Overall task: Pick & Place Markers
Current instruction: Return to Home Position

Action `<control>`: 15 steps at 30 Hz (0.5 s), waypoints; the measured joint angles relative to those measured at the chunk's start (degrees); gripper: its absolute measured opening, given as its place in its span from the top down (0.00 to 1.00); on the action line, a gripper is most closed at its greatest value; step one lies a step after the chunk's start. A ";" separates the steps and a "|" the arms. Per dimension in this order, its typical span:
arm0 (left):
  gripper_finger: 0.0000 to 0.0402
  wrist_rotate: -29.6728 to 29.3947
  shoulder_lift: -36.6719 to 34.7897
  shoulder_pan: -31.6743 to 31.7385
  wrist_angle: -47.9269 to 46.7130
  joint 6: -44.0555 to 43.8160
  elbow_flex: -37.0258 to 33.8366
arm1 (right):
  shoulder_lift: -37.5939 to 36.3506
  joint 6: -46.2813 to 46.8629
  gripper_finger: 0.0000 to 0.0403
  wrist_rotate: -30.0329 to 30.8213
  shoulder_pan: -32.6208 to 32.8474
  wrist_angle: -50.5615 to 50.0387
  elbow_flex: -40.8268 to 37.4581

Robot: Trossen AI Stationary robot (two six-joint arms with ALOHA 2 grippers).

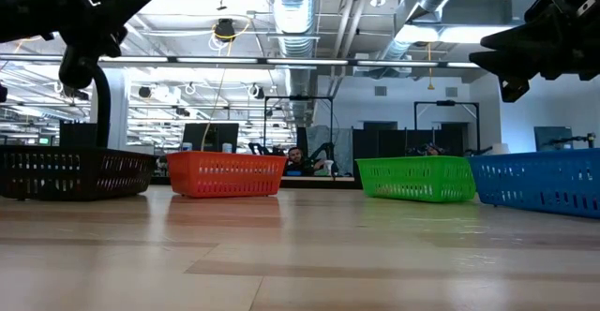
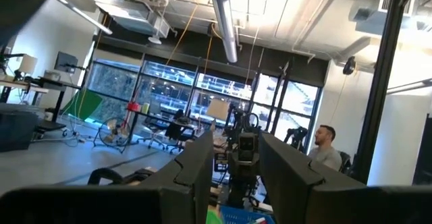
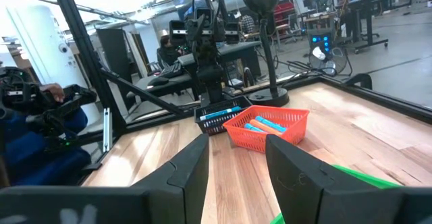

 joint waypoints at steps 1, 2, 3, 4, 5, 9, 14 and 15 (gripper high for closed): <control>0.71 0.00 0.00 0.00 0.00 0.00 0.00 | 0.00 0.00 0.66 -0.02 0.01 0.00 0.01; 0.71 0.00 0.06 0.00 -0.02 0.00 0.00 | 0.00 0.00 0.66 0.00 0.01 0.00 0.01; 0.71 0.00 0.22 0.00 -0.24 0.00 0.00 | 0.00 0.00 0.66 0.00 0.01 0.00 0.01; 0.71 0.00 0.37 0.00 -0.61 0.00 0.00 | 0.00 0.01 0.66 0.00 0.01 0.00 0.00; 0.71 0.00 0.65 0.00 -1.10 0.00 0.00 | 0.00 0.00 0.67 0.00 0.00 0.00 -0.01; 0.71 0.00 2.23 0.00 -4.72 0.00 0.00 | 0.00 0.01 0.66 0.00 0.00 0.00 -0.01; 0.71 0.00 4.61 0.00 -6.23 0.02 0.00 | 0.00 0.01 0.66 0.00 0.00 0.00 -0.01; 0.71 0.00 5.26 0.00 -6.90 0.01 0.00 | 0.00 0.00 0.66 0.00 0.00 0.01 -0.01</control>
